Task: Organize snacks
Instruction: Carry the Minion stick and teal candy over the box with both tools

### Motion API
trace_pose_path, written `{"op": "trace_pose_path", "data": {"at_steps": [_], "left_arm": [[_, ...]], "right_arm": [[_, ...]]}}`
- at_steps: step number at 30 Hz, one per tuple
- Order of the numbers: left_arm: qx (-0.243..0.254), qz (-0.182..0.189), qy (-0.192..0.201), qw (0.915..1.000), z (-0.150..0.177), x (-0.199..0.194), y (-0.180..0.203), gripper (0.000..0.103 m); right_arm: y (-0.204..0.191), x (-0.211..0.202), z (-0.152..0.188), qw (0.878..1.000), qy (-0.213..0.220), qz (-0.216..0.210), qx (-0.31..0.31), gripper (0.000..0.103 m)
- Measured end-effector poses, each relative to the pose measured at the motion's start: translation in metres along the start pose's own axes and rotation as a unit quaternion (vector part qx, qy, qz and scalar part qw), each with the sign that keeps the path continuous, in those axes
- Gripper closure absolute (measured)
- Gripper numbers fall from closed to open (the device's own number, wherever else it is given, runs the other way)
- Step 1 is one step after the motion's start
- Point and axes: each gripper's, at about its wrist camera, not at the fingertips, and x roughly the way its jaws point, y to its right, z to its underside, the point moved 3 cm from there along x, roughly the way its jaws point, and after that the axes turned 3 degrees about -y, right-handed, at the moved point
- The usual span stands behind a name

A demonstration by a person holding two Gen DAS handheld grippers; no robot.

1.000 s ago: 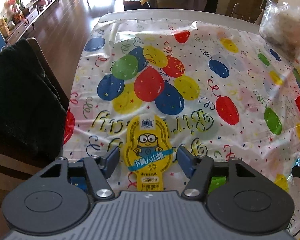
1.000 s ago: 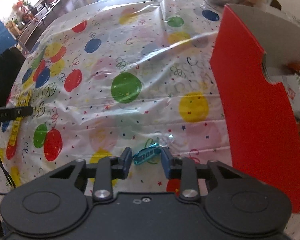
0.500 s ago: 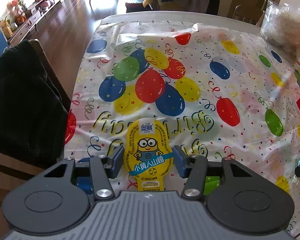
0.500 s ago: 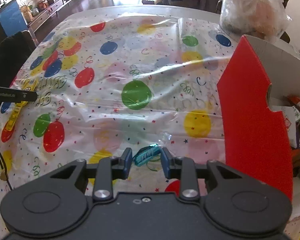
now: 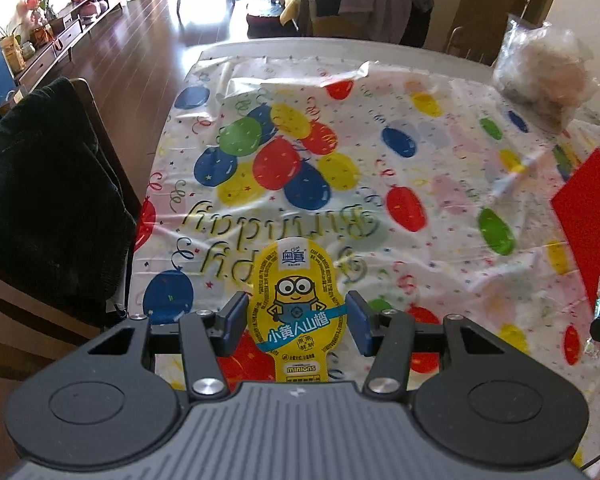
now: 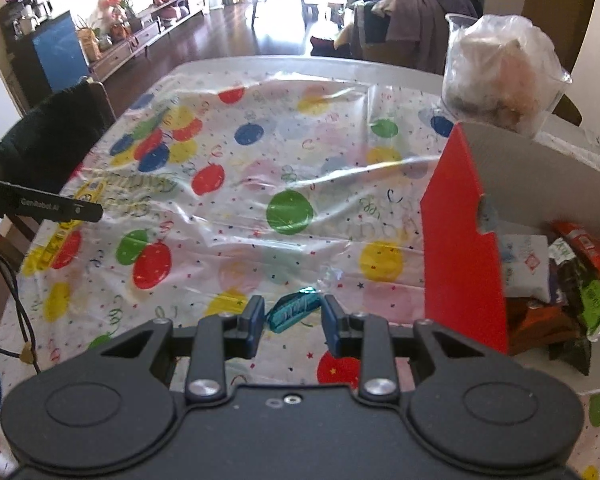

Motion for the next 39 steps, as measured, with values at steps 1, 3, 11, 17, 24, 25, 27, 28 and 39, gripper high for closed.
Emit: {"op": "trace_pose_path", "data": {"at_steps": [1, 3, 11, 17, 24, 25, 27, 28, 39], "left_arm": [[0.0, 0.003, 0.003, 1.0, 0.001, -0.006, 0.003, 0.051], [-0.001, 0.008, 0.008, 0.9999, 0.003, -0.018, 0.01, 0.051], [0.001, 0.024, 0.04, 0.9989, 0.003, -0.067, 0.048, 0.051], [0.009, 0.04, 0.057, 0.9975, 0.001, -0.091, 0.092, 0.051], [0.036, 0.058, 0.072, 0.9951, -0.002, -0.106, 0.157, 0.051], [0.04, 0.06, 0.072, 0.9948, -0.002, -0.107, 0.166, 0.051], [0.046, 0.064, 0.072, 0.9943, -0.003, -0.108, 0.186, 0.051], [0.049, 0.067, 0.072, 0.994, -0.004, -0.108, 0.196, 0.051], [0.078, 0.079, 0.074, 0.991, -0.011, -0.103, 0.294, 0.051]], "right_arm": [[0.001, -0.005, 0.0, 1.0, 0.002, -0.004, 0.001, 0.074], [0.005, -0.016, 0.002, 1.0, 0.009, -0.01, 0.002, 0.074], [0.031, -0.06, 0.007, 0.999, 0.046, -0.021, 0.003, 0.074], [0.064, -0.085, 0.012, 0.997, 0.07, -0.018, 0.002, 0.074], [0.116, -0.104, 0.019, 0.996, 0.088, -0.006, 0.013, 0.074], [0.124, -0.106, 0.02, 0.996, 0.09, -0.003, 0.014, 0.074], [0.141, -0.11, 0.023, 0.995, 0.094, 0.001, 0.018, 0.074], [0.149, -0.111, 0.024, 0.995, 0.095, 0.002, 0.02, 0.074], [0.232, -0.116, 0.037, 0.994, 0.098, 0.017, 0.041, 0.074]]}}
